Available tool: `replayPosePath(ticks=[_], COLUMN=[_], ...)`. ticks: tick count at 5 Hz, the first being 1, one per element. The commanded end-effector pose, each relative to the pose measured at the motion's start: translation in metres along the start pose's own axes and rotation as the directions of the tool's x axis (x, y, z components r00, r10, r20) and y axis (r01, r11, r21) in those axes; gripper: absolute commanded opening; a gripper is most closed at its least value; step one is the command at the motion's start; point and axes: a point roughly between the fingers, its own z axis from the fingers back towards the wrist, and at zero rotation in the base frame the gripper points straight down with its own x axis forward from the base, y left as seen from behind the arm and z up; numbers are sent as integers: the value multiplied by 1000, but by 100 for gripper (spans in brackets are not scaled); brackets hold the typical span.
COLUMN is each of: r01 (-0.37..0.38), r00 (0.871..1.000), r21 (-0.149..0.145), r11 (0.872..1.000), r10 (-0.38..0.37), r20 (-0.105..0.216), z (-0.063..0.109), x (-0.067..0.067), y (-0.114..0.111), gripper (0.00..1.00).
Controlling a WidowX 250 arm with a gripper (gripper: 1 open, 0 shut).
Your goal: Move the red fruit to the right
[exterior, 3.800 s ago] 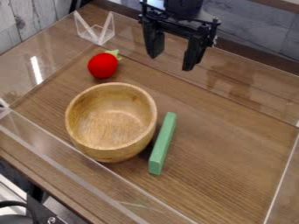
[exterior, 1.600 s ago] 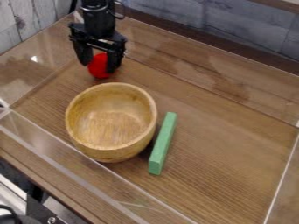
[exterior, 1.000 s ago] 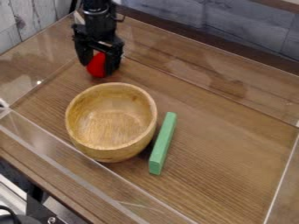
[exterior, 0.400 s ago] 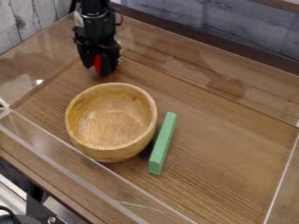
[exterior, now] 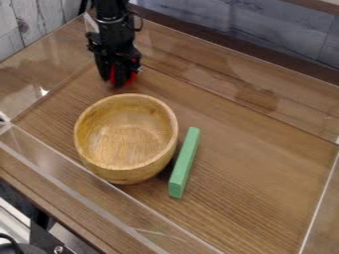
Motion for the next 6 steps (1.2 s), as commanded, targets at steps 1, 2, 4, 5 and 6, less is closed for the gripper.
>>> replayPosePath(ticks=[1,2,4,5,6], r01=[-30,-46,-68,-60,-46], r00=[999,999,996,995,993], r21=[-6,-7,-23,-32,-48], r11=[1000,999,997,998,998], r10=[30,46,69,62,51], r20=[27,28,61,83,106], z=[13,13,47,70,97], x=[14,17,24,27,27], y=[-5,-3,4,4,0], gripper=[100,0,0,0,0])
